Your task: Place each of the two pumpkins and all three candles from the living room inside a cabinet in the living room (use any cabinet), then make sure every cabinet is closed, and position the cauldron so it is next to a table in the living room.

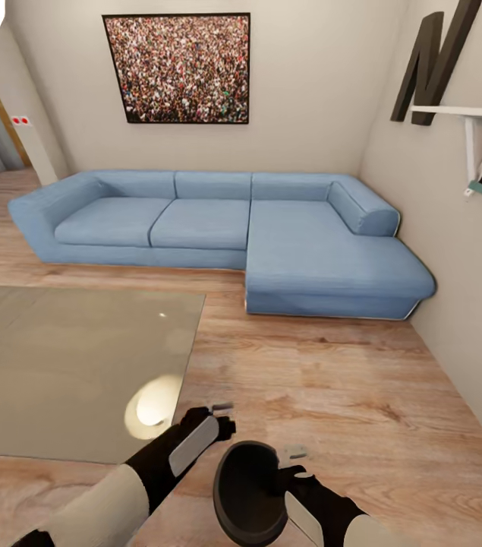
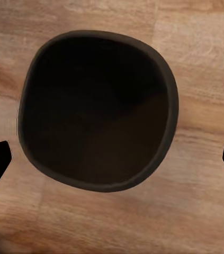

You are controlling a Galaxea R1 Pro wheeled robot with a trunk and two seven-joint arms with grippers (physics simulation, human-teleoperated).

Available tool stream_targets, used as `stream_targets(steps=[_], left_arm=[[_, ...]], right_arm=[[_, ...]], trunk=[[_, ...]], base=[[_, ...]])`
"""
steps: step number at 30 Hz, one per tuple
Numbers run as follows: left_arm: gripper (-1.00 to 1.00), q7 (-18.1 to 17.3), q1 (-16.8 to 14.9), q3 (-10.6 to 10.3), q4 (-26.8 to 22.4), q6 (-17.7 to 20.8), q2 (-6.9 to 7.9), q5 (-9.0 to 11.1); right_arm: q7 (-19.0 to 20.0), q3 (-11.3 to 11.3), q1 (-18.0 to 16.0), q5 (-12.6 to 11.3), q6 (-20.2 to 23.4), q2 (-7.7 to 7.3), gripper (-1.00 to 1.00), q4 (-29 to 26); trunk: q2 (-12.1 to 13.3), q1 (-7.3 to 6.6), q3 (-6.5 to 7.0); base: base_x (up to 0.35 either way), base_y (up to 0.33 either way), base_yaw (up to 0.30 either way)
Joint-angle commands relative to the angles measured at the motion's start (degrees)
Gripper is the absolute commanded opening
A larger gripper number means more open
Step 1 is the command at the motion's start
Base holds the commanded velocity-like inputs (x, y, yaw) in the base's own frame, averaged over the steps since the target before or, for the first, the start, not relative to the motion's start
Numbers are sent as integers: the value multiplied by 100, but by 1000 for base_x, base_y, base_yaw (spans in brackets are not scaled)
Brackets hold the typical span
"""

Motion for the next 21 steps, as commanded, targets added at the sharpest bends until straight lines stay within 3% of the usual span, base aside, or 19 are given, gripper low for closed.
stream_targets(steps=[1,2,4,5,7,9,12,19,21], left_arm=[[100,454,-34,113,-625,224,-3,10],[100,819,-49,281,-1273,415,0,20],[100,1223,-57,564,-2012,740,20,30],[100,1663,-55,1400,-2987,1367,113,25],[100,1701,-54,1687,-3118,1454,378,32],[100,1709,-54,1850,-3167,1480,539,34],[100,1714,-54,2050,-3236,1494,653,30],[100,1719,-61,2127,-3421,1505,693,20],[100,1717,-62,2138,-3434,1506,697,18]], right_arm=[[0,-3,0,-1,2,-10,100,-3],[-1,-10,-2,1,5,-21,100,-13],[-8,-20,-3,4,10,-32,100,-38],[-81,-26,-56,22,32,-5,100,-121],[-354,-26,-238,24,46,19,100,-137],[-662,-28,-406,25,65,29,100,-186],[-924,-44,-593,19,92,34,100,-417],[-1089,-96,-874,13,187,30,100,-1056],[-1164,-166,-951,14,551,31,100,-1431]], trunk=[[42,-22,17],[82,-44,35],[162,-88,71],[202,-110,90],[283,-154,129],[363,-198,171],[483,-264,234],[764,-418,383],[844,-461,426]], base=[[0,0,285],[0,0,285],[0,0,285],[0,0,285],[0,0,285],[0,0,285],[0,0,285],[0,0,285],[0,0,285]])
